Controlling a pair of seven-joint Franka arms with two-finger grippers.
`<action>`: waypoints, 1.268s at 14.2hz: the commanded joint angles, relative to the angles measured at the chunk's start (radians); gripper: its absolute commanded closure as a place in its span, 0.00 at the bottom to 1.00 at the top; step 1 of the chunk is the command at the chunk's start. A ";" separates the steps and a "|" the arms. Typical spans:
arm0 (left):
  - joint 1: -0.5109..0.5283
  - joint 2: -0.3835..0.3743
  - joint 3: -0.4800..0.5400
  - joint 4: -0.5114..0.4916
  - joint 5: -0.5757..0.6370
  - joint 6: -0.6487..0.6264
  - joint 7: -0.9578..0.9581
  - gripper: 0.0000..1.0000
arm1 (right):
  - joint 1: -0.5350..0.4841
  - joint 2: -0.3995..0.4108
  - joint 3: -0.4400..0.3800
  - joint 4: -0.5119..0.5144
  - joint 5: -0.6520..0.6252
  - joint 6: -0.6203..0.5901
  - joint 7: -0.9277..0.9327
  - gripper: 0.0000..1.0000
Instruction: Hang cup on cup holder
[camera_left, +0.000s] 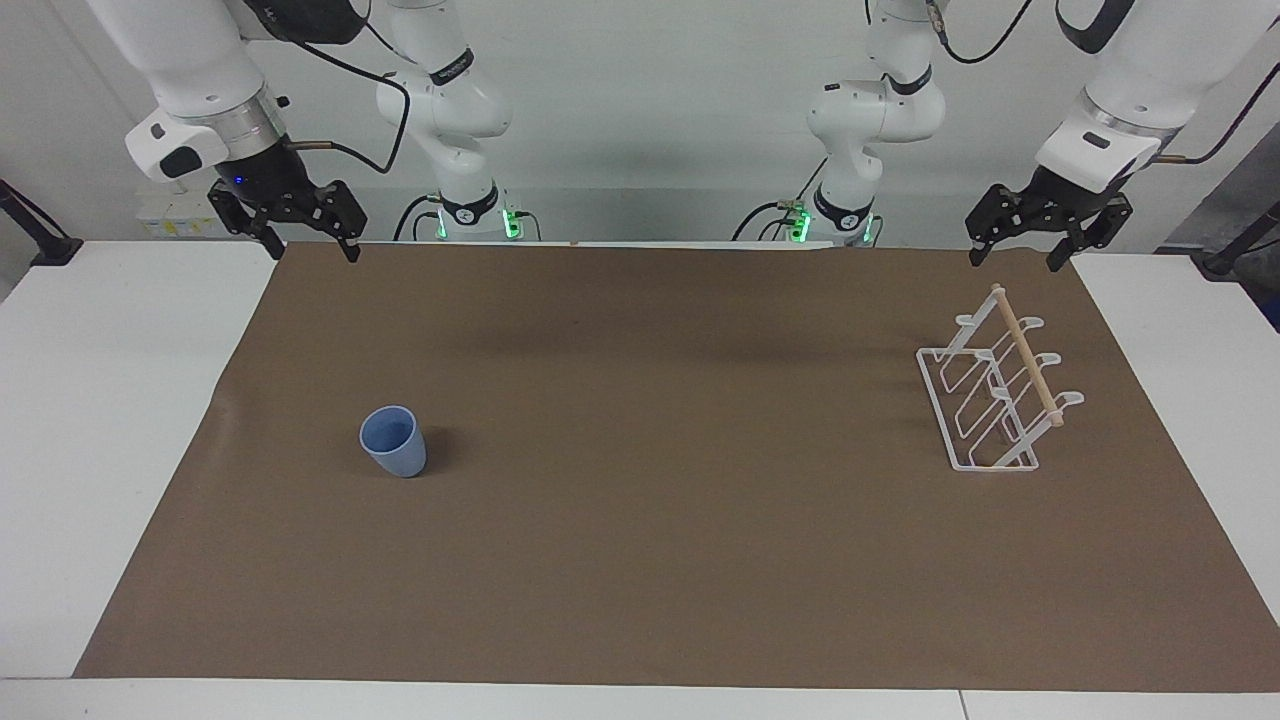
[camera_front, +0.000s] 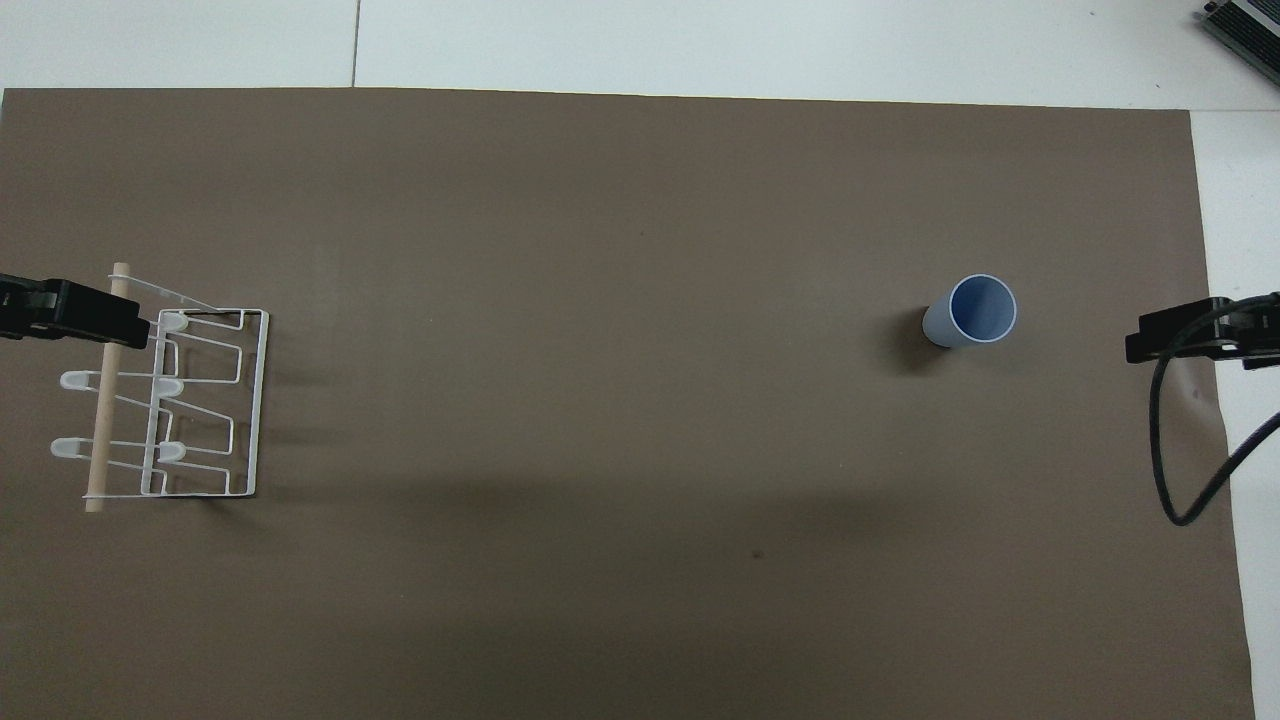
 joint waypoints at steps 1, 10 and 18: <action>0.008 -0.010 -0.005 -0.006 0.020 -0.003 0.011 0.00 | -0.004 -0.024 0.006 -0.029 0.021 0.014 0.002 0.00; 0.006 -0.010 -0.005 -0.006 0.020 0.001 0.001 0.00 | -0.004 -0.024 0.008 -0.030 0.021 0.035 0.001 0.00; 0.006 -0.010 -0.005 -0.006 0.018 -0.001 0.004 0.00 | -0.004 -0.024 0.008 -0.030 0.021 0.035 0.001 0.00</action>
